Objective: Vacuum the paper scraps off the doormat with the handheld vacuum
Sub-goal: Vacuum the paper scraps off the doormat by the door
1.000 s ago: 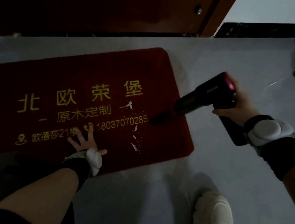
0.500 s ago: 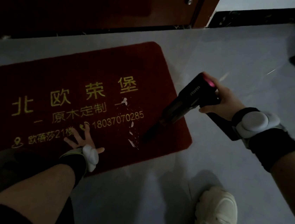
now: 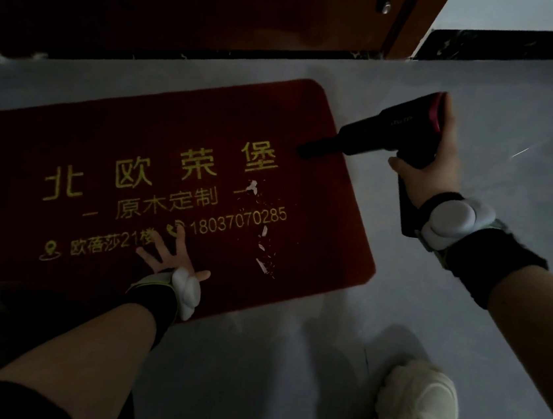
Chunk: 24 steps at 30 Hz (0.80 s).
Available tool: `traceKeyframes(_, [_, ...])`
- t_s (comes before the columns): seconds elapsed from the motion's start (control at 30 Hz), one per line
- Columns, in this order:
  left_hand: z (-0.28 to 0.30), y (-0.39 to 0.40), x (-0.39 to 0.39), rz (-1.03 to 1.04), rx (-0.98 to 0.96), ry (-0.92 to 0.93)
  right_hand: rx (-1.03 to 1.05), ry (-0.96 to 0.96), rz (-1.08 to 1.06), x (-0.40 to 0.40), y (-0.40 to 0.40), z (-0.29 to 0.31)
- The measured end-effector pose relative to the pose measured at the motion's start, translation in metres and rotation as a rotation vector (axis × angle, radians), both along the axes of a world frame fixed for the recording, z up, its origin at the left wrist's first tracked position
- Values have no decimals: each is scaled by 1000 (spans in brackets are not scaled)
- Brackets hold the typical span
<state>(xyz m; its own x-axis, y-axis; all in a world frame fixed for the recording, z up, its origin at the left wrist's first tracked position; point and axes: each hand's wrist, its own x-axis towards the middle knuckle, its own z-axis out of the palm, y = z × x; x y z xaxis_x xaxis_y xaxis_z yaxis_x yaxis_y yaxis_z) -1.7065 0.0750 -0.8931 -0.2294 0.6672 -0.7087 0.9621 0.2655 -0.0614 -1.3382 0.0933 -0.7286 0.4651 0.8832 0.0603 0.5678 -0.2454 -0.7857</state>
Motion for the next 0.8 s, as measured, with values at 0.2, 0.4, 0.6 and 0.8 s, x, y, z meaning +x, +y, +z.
traceKeyframes(0.2, [-1, -1, 0, 11, 6, -17, -43, -78, 148, 11, -10, 4])
traceKeyframes(0.4, [0, -1, 2, 15, 26, -5, -52, -129, 290, 22, -11, 15])
traceKeyframes(0.6, [1, -1, 2, 4, 22, 3, -172, -105, 361, 36, -11, 21])
traceKeyframes(0.8, [-3, -1, -1, 0, 28, 4, -355, -127, 573, 49, -8, 40])
